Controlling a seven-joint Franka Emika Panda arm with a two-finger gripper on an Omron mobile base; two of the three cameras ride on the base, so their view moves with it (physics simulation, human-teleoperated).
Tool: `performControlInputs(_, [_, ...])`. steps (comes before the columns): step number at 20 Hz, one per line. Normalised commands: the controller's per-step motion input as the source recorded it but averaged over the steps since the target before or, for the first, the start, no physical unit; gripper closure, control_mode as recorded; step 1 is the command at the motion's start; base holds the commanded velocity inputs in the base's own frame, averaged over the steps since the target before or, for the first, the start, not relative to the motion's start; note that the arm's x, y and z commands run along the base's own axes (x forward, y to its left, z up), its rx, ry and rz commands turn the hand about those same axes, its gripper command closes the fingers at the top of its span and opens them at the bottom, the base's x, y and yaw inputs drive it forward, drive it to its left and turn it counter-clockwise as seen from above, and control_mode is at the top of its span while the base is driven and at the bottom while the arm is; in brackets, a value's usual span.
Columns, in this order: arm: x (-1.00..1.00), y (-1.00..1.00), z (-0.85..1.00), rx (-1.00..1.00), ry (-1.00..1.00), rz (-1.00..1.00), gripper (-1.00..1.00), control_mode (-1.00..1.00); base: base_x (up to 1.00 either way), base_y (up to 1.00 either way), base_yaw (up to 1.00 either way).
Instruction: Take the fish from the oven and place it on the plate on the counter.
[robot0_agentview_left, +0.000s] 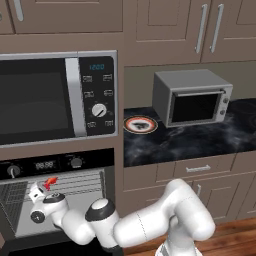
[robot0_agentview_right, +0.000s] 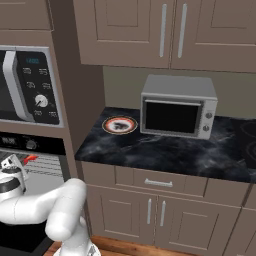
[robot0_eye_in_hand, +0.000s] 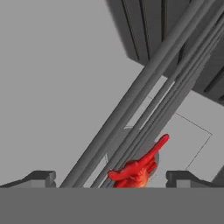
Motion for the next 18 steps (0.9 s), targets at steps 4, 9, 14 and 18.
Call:
performControlInputs(4, [0.09, 0.13, -0.3, 0.06, -0.07, 0.0, 1.0, -1.0, 0.0, 0.0, 0.0])
performControlInputs(9, [0.11, 0.06, -0.25, 0.04, -0.02, 0.0, 1.0, -1.0, 0.0, 0.0, 0.0])
performControlInputs(14, [0.02, 0.0, -0.38, 0.01, 0.0, 0.0, 1.0, -1.0, 0.0, 0.0, 0.0])
performControlInputs(18, [0.0, 0.0, -0.38, 0.0, 0.0, 0.0, 1.0, -1.0, 0.0, 0.0, 0.0])
